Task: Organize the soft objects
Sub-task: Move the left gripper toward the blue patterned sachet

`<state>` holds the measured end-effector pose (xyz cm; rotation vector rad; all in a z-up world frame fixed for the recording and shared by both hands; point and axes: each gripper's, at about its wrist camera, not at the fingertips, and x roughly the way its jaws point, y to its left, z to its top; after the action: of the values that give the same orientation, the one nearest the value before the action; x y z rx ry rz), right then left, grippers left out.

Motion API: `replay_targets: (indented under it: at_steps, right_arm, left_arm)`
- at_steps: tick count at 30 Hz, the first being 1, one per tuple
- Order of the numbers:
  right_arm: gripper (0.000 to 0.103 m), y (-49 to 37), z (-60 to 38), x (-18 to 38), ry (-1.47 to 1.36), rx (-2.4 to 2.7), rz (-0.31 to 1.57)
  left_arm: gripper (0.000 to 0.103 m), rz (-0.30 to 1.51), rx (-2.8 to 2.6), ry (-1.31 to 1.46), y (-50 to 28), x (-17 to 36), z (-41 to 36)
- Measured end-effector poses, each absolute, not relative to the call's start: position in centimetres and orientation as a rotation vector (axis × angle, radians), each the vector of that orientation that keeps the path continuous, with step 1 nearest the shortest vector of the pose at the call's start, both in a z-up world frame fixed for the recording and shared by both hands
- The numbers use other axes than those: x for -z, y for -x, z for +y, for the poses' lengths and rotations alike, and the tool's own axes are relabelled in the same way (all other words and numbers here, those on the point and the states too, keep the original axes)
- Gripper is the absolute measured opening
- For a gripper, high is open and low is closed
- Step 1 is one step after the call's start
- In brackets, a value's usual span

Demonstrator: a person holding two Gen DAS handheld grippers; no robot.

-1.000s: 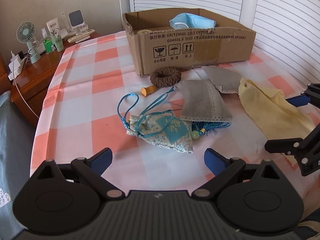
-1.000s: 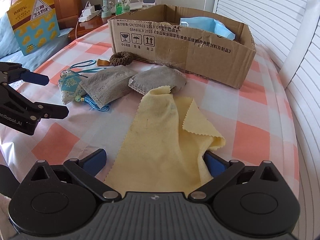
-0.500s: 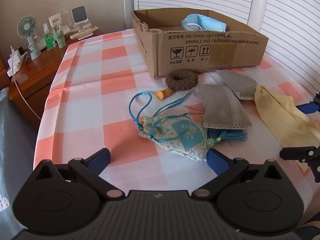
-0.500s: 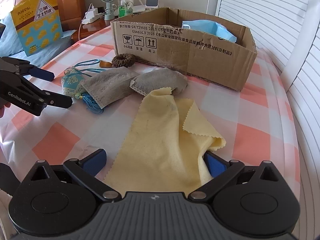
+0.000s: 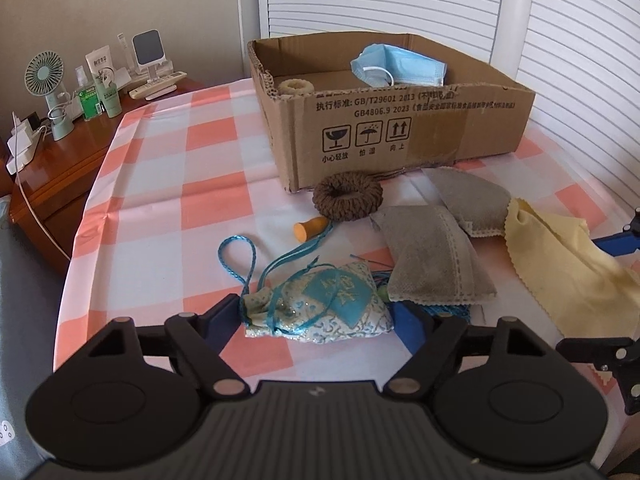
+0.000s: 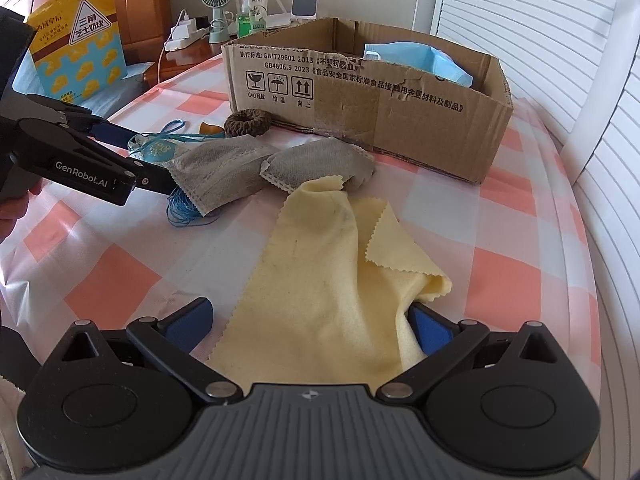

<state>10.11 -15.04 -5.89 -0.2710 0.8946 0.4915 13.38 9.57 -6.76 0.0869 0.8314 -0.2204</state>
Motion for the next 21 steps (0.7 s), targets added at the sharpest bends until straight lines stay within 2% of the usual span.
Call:
replay_targets:
  at_steps: [1,3,5,7,10,12,15,21]
  right_arm:
    - [0.103,-10.1,-15.1,5.9,0.27,-0.491,0.893]
    - [0.103,-10.1,-15.1,5.9,0.27,-0.491,0.891]
    - [0.103,-10.0,-15.1,5.9,0.269,-0.491,0.889]
    - [0.103,-10.0,-15.1,5.9,0.27,-0.492,0.89]
    - [0.103,-10.0,-15.1,5.9,0.269,-0.491,0.888]
    - [0.103,-10.0,-15.0,5.9,0.268,-0.49,0.886]
    - [0.103,-10.0,-15.0,5.9,0.267,-0.487,0.886]
    - [0.103,-9.9,-15.0,6.0,0.264,-0.482,0.883]
  left_arm:
    - [0.074,0.832,0.221,-0.081,-13.4,6.7,9.7]
    - [0.059,0.831,0.219,-0.072,-13.2,6.6,9.9]
    - [0.055,0.833,0.209,-0.068,-13.1,6.5,10.4]
    - [0.055,0.837,0.195,-0.063,-12.8,6.5,10.9]
    - [0.064,0.841,0.168,-0.067,-12.4,6.5,11.3]
    - [0.075,0.834,0.157,-0.084,-12.3,6.5,11.1]
    - [0.083,0.832,0.156,-0.081,-12.6,6.6,10.6]
    - [0.086,0.847,0.131,-0.051,-13.8,6.9,10.1]
